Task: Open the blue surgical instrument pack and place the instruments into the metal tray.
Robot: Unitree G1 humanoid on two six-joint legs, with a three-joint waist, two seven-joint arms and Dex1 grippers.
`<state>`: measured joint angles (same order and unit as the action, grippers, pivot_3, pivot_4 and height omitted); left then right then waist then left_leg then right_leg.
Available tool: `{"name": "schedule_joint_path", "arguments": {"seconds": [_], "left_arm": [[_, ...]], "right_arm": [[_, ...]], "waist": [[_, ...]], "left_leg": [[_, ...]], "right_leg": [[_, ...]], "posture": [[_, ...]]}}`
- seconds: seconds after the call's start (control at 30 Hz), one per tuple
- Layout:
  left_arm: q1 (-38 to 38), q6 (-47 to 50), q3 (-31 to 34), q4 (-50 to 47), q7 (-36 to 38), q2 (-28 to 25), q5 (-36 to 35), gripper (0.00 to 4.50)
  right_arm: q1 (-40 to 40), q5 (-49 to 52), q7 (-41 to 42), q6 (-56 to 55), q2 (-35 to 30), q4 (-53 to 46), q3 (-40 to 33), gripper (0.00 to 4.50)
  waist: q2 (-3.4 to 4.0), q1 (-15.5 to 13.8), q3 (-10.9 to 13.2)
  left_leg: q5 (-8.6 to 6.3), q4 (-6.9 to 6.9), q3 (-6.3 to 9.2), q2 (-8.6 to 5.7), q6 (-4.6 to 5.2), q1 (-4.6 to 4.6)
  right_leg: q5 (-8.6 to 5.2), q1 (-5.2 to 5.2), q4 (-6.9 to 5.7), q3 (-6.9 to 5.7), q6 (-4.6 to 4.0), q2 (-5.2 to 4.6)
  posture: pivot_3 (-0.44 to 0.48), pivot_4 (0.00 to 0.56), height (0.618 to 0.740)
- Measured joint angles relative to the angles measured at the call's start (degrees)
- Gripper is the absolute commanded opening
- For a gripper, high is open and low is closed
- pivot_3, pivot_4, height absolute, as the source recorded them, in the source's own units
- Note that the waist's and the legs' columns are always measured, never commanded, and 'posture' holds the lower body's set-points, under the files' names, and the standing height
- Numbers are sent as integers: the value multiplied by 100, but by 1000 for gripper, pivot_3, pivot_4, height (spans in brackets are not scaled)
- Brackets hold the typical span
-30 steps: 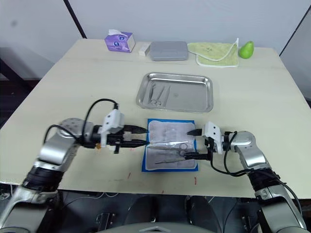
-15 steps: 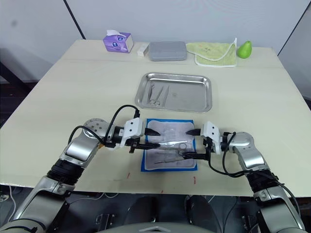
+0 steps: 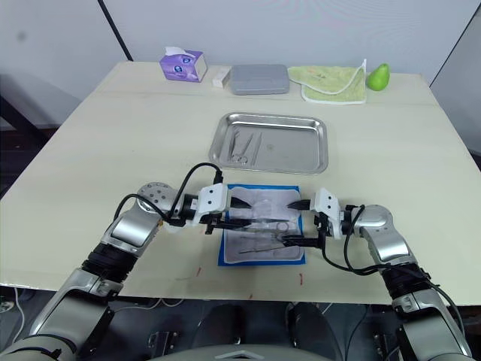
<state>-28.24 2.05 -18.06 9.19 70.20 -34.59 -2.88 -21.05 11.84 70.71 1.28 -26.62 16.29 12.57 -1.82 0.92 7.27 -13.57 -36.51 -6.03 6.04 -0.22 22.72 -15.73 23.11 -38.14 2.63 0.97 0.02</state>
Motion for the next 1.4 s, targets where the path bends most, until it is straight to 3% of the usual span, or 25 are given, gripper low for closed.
{"name": "schedule_joint_path", "arguments": {"seconds": [0.57, 0.67, 0.7, 0.77, 1.4], "left_arm": [[-348, 390, -177, 162, 286, -2, 169, 2136], [-385, 524, -222, 154, 336, -2, 173, 1393], [-385, 561, -254, 145, 383, -2, 170, 797], [-396, 656, -283, 117, 445, 2, 172, 26], [-849, 1651, -425, -49, 892, -189, 185, 26]], "right_arm": [[-34, -15, -73, 91, 27, 10, 14, 4500], [-44, -25, -115, 99, 49, 32, 17, 4500], [-53, -32, -125, 102, 54, 45, 17, 4500], [-70, -48, -150, 115, 70, 67, 21, 4500], [-305, -188, -213, 131, 165, 218, 284, 4500]], "waist": [[1, 1, -2], [1, 2, -3], [1, 1, -3], [1, -1, -3], [1, 55, -3]], "left_leg": [[0, -25, 1, 0, 0, -4], [0, -37, 1, 0, 0, -7], [0, -43, 2, 0, 0, -7], [0, -59, 6, 0, 0, -8], [0, -65, 11, 8, 1, -9]], "right_leg": [[-1, 0, -31, 2, 0, 2], [-1, 0, -47, 3, 0, 2], [-1, 0, -54, 3, -1, 2], [-2, 0, -72, 2, -1, 2], [-2, 0, -79, 2, -2, 15]], "posture": [[0, 150, 740], [0, 150, 740], [0, 150, 740], [0, 150, 740], [0, 150, 740]]}}
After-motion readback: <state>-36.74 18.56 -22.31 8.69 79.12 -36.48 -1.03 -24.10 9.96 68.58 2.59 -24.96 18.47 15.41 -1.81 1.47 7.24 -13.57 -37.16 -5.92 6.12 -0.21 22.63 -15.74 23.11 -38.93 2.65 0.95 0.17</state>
